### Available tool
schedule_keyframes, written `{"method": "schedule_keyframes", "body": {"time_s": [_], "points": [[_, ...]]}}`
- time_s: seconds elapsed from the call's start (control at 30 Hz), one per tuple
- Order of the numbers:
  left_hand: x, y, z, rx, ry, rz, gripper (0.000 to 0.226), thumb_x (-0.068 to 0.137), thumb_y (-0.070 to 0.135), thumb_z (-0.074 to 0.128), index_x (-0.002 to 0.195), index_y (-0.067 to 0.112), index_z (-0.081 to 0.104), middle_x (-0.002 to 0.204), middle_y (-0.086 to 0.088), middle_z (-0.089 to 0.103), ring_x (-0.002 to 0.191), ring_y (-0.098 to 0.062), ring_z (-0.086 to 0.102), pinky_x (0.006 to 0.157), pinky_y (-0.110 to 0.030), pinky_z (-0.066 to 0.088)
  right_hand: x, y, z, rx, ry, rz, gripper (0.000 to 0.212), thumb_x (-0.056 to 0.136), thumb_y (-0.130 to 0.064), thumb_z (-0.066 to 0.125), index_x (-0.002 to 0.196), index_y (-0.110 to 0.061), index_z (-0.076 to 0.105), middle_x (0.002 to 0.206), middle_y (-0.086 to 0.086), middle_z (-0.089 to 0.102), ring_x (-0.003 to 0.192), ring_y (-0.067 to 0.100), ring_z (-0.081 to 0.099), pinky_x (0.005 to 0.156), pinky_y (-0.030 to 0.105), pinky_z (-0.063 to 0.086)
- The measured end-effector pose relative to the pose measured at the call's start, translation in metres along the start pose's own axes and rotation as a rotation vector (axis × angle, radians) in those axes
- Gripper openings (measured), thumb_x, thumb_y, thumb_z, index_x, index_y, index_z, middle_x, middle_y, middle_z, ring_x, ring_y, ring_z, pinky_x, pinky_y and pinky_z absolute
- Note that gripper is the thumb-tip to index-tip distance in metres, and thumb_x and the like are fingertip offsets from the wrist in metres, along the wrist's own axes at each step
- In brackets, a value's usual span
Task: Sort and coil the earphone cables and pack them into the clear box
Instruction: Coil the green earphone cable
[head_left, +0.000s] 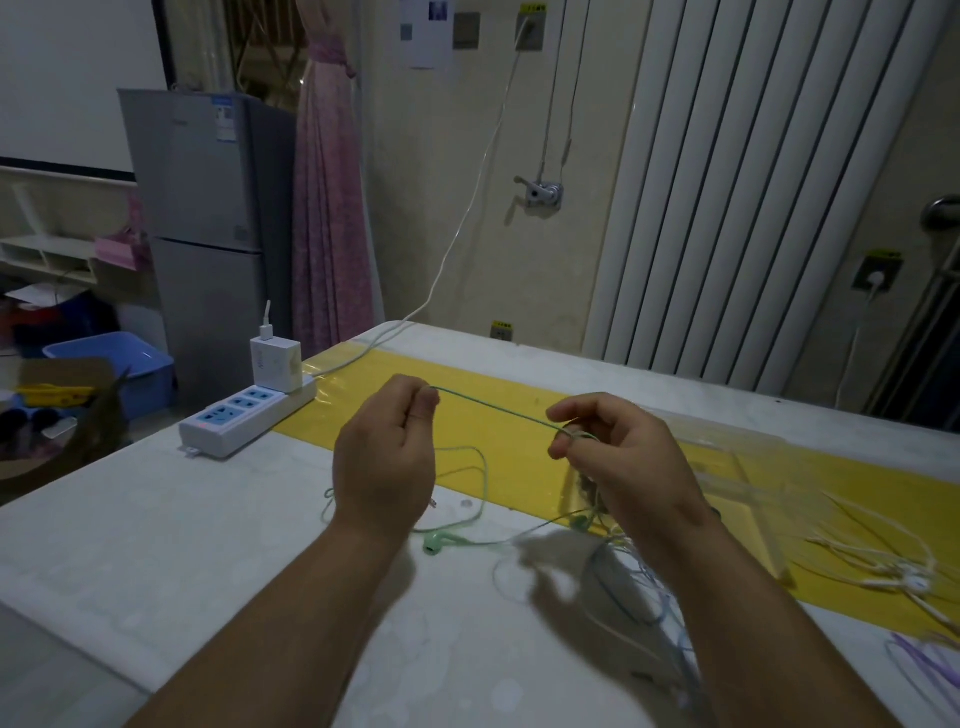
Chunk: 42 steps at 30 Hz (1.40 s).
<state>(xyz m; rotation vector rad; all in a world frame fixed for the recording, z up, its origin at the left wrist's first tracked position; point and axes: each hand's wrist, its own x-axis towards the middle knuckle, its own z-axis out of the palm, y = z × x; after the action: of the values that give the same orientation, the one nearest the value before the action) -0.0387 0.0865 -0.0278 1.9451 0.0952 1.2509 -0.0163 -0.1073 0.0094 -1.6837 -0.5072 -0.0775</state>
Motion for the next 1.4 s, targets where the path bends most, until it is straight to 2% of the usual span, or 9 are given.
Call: {"method": "schedule_keyframes", "body": {"time_s": [0.1,0.17,0.33,0.47,0.73,0.93,1.13,1.3,1.4], "points": [[0.000,0.001,0.000,-0.014,0.079,-0.049,0.026,0.095,0.031,0.043,0.081,0.014,0.057,0.060,0.002,0.050,0.060,-0.017,0.046,0.055,-0.031,0.036,0.003,0.005,-0.002,-0.117,0.115,-0.003,0.028,0.084,0.005,0.056,0.089,-0.020,0.067,0.077,0.001,0.072,0.061,0.014,0.060,0.054,0.041,0.050],[0.001,0.000,-0.001,-0.027,0.142,-0.091,0.025,0.095,0.030,0.043,0.082,0.015,0.057,0.061,0.003,0.050,0.060,-0.014,0.045,0.054,-0.023,0.034,0.004,0.007,-0.002,-0.232,0.167,-0.034,0.017,0.088,-0.008,0.060,0.085,-0.024,0.067,0.074,0.002,0.070,0.057,0.018,0.060,0.056,0.043,0.053],[0.005,-0.005,-0.004,-0.017,0.210,-0.184,0.024,0.097,0.027,0.045,0.084,0.014,0.059,0.064,0.006,0.052,0.064,-0.019,0.047,0.056,-0.030,0.034,0.006,0.010,-0.003,-0.221,0.146,-0.007,0.023,0.091,-0.030,0.063,0.074,-0.015,0.066,0.048,-0.005,0.052,0.048,0.018,0.044,0.052,0.037,0.040],[0.007,-0.006,-0.005,0.000,0.200,-0.264,0.024,0.099,0.025,0.048,0.085,0.013,0.063,0.066,0.006,0.055,0.068,-0.022,0.050,0.059,-0.033,0.036,0.004,0.005,-0.003,0.071,0.047,0.128,0.021,0.090,-0.015,0.060,0.073,-0.005,0.065,0.051,-0.003,0.032,0.046,0.015,0.023,0.047,0.026,0.020],[0.008,-0.006,-0.006,0.005,0.228,-0.323,0.026,0.100,0.029,0.043,0.085,0.017,0.061,0.067,0.007,0.055,0.065,-0.008,0.049,0.059,-0.032,0.035,0.002,0.000,-0.004,0.348,0.064,0.257,0.021,0.092,-0.008,0.046,0.074,-0.006,0.057,0.056,0.006,0.039,0.045,0.014,0.027,0.043,0.023,0.019],[0.014,-0.011,-0.009,-0.046,0.286,-0.487,0.027,0.101,0.031,0.039,0.090,0.019,0.060,0.070,0.008,0.054,0.066,-0.013,0.047,0.062,-0.032,0.035,0.000,-0.002,-0.008,-0.120,0.409,0.179,0.024,0.094,-0.023,0.055,0.076,-0.011,0.065,0.058,0.001,0.049,0.051,0.014,0.043,0.048,0.025,0.032],[0.016,-0.012,-0.007,-0.193,0.148,-0.500,0.029,0.098,0.032,0.046,0.080,0.017,0.062,0.065,0.002,0.054,0.064,-0.018,0.048,0.059,-0.031,0.036,0.005,0.002,-0.007,0.393,0.132,0.324,0.026,0.092,-0.009,0.046,0.068,-0.017,0.043,0.056,0.002,0.028,0.044,0.012,0.017,0.041,0.020,0.012],[0.007,-0.007,-0.006,-0.024,-0.069,-0.348,0.050,0.094,0.053,0.044,0.065,0.017,0.065,0.064,-0.003,0.062,0.067,-0.021,0.057,0.062,-0.036,0.043,0.000,0.003,-0.001,0.253,0.009,0.230,0.022,0.099,-0.018,0.051,0.083,-0.007,0.062,0.051,-0.002,0.034,0.040,0.009,0.023,0.039,0.019,0.019],[0.004,-0.005,-0.004,0.168,-0.113,-0.189,0.030,0.090,0.046,0.056,0.080,0.018,0.061,0.076,0.002,0.060,0.074,-0.017,0.057,0.061,-0.034,0.043,-0.002,0.002,0.006,0.167,-0.006,0.180,0.023,0.098,-0.015,0.052,0.084,-0.006,0.068,0.051,-0.001,0.046,0.038,0.008,0.030,0.038,0.020,0.025]]}}
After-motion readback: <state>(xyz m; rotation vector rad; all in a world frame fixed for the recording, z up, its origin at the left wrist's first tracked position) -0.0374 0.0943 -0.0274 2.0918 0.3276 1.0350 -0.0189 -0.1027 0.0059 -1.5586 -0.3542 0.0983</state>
